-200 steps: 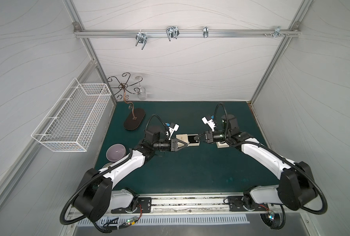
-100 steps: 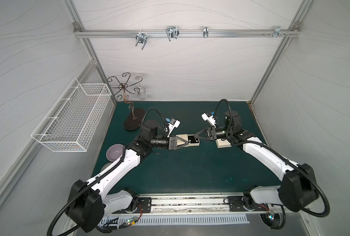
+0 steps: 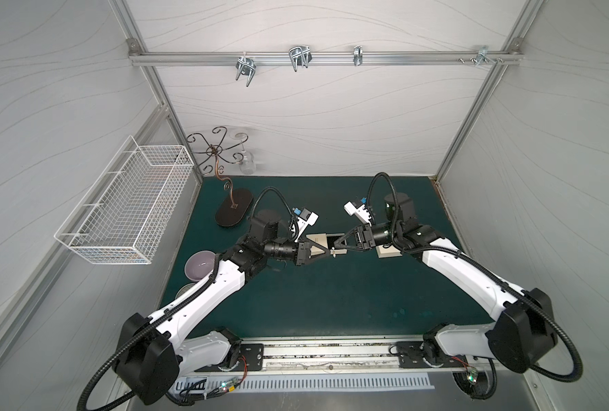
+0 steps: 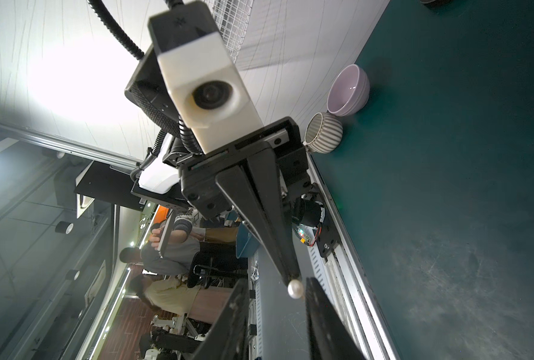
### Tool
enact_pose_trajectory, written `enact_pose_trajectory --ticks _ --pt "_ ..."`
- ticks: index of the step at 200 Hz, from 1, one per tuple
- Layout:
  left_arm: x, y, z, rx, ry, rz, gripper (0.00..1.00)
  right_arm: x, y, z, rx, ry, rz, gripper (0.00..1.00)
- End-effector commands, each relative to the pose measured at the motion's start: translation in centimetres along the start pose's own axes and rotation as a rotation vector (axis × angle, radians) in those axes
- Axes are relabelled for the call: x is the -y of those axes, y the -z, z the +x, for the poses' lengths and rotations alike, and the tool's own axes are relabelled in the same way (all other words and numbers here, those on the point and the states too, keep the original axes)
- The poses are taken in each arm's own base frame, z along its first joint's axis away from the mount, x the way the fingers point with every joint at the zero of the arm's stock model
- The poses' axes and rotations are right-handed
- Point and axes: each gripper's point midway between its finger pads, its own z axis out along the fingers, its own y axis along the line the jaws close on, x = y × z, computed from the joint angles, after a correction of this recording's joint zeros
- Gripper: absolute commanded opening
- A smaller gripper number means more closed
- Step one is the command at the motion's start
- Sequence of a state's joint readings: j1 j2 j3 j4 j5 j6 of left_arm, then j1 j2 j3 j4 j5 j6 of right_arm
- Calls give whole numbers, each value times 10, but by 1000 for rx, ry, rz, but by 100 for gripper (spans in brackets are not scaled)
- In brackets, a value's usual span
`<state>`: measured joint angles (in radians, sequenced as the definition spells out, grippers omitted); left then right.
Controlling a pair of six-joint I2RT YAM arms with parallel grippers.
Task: Place the earrings into the drawer-style jewelry box
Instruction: Pick up the earring from the center of the board.
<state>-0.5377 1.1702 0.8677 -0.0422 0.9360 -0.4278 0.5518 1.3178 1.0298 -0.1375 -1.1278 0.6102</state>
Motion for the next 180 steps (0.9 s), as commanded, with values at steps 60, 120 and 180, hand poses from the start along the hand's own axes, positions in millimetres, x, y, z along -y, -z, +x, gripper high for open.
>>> enact_pose_trajectory --ticks 60,120,180 --pt "22 7 -22 56 -97 23 0 -15 -2 7 -36 57 -23 30" --pt "25 7 -22 56 -98 39 0 -11 -3 5 -28 60 8 30" --pt "24 6 -21 54 -97 41 0 -11 -2 3 -22 50 18 31"
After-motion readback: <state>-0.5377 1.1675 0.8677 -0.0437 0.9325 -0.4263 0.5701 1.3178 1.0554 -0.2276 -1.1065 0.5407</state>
